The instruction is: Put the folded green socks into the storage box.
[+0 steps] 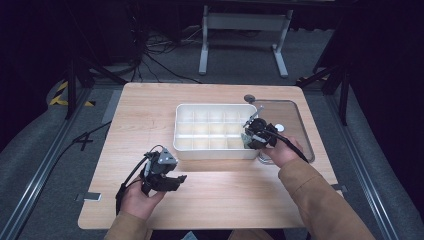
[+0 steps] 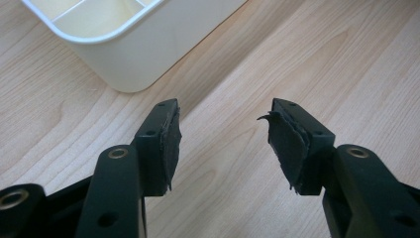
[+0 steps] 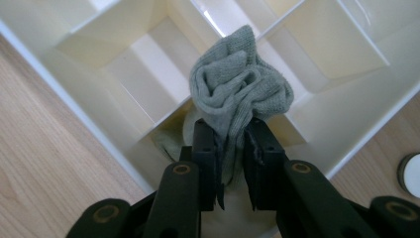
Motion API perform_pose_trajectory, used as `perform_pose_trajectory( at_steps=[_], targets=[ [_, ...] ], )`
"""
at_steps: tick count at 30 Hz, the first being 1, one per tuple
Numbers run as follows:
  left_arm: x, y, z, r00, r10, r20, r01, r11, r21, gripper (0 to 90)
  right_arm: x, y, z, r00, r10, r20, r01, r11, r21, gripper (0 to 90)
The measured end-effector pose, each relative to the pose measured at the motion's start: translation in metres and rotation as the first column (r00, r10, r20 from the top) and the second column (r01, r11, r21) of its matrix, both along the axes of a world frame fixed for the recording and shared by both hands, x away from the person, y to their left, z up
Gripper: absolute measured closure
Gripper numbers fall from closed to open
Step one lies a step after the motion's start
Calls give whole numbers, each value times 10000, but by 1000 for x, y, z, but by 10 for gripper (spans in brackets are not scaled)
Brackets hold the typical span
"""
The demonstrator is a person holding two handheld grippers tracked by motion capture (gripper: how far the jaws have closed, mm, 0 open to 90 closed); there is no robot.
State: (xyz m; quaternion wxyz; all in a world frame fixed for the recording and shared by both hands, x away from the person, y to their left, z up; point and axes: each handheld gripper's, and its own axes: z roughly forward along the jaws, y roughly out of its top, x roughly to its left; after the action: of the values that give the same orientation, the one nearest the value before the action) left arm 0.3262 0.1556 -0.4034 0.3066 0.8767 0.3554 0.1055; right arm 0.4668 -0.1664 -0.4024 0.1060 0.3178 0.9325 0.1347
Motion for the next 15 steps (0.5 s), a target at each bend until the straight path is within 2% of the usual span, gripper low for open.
perform_pose_trajectory(
  at_steps=[5, 10, 14, 15],
  targets=[
    [1, -1, -1, 10000, -51, -7, 51, 10000, 15, 465, 2, 3, -6, 9996, -201, -216, 195, 9995, -267, 774],
    [1, -2, -1, 9999, -103, -27, 103, 9999, 108, 464, 6, 4, -10, 9985, -356, -414, 343, 9989, -304, 769],
    [1, -2, -1, 9999, -98, -62, 99, 9999, 46, 463, 7, 2, -7, 9981, -342, -518, 330, 9992, -226, 723],
    [1, -2, -1, 9999, -84, -64, 85, 9999, 62, 463, 8, -2, -2, 9958, -560, -724, 573, 9982, 164, 677]
  ],
)
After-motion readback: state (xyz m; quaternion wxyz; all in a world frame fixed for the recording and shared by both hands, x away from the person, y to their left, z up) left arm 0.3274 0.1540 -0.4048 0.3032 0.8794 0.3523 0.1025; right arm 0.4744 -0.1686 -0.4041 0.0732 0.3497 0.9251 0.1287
